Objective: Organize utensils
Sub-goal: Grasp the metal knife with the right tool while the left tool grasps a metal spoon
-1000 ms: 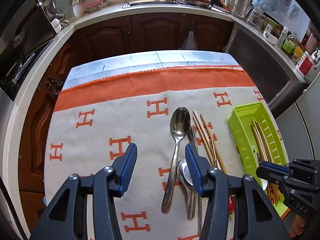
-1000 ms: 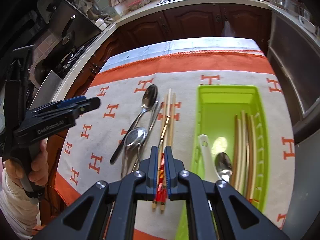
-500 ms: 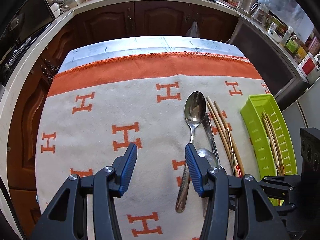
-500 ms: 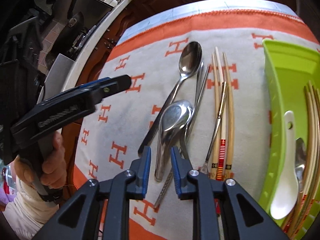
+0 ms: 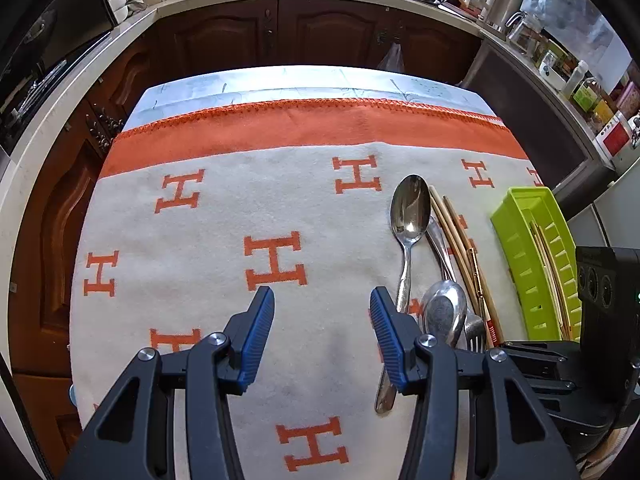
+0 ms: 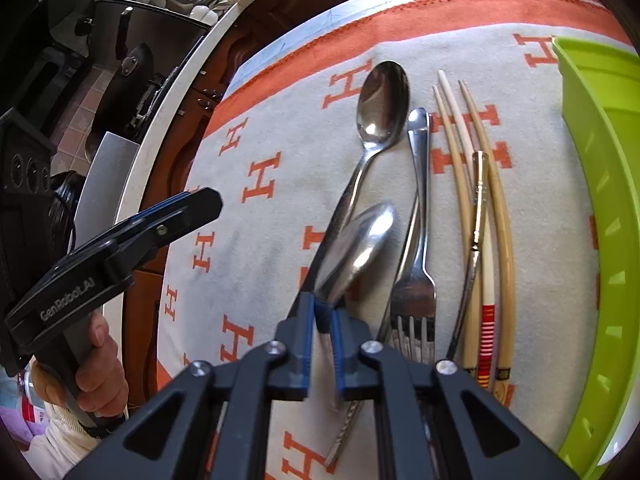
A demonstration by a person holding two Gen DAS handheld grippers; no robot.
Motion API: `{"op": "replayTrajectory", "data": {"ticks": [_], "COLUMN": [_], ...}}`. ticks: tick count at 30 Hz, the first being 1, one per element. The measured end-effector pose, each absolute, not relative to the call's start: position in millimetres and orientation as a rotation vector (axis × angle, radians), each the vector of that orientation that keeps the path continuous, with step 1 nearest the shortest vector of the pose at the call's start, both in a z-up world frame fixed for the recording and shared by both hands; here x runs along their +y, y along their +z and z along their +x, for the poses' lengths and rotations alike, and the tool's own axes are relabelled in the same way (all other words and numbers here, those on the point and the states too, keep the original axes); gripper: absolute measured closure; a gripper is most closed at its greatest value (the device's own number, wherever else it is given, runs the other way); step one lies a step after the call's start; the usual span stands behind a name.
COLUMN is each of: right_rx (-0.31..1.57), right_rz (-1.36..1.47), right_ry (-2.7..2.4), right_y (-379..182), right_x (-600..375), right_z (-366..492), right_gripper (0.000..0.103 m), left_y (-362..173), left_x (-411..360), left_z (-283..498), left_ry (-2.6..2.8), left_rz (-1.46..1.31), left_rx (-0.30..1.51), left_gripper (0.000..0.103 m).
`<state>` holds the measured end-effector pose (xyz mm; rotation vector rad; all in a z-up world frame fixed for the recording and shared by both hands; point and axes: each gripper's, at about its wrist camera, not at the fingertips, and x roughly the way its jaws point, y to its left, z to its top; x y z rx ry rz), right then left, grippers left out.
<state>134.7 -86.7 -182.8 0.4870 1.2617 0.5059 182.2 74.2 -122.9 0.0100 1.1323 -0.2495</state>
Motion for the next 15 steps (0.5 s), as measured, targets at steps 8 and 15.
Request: {"op": "replayTrajectory", "data": {"ticks": [8, 15], "right_rx": [1.16, 1.088], "right_rz": [0.47, 0.448], "right_ry": [0.511, 0.464], "right_y": [-149.6, -129.6], "right_x": [-103.5, -140.5], "right_z": [127.8, 120.8], "right_gripper": [0.098, 0.098], "left_y": [-136.1, -151.9], "left_x": [57.6, 26.5], "left_z": [197.9, 225.4], "left_ry": [-0.33, -0.398], "left_rz": [-0.054, -0.076], "left_rx": [1.152, 1.12], "left_gripper": [0.049, 0.048]}}
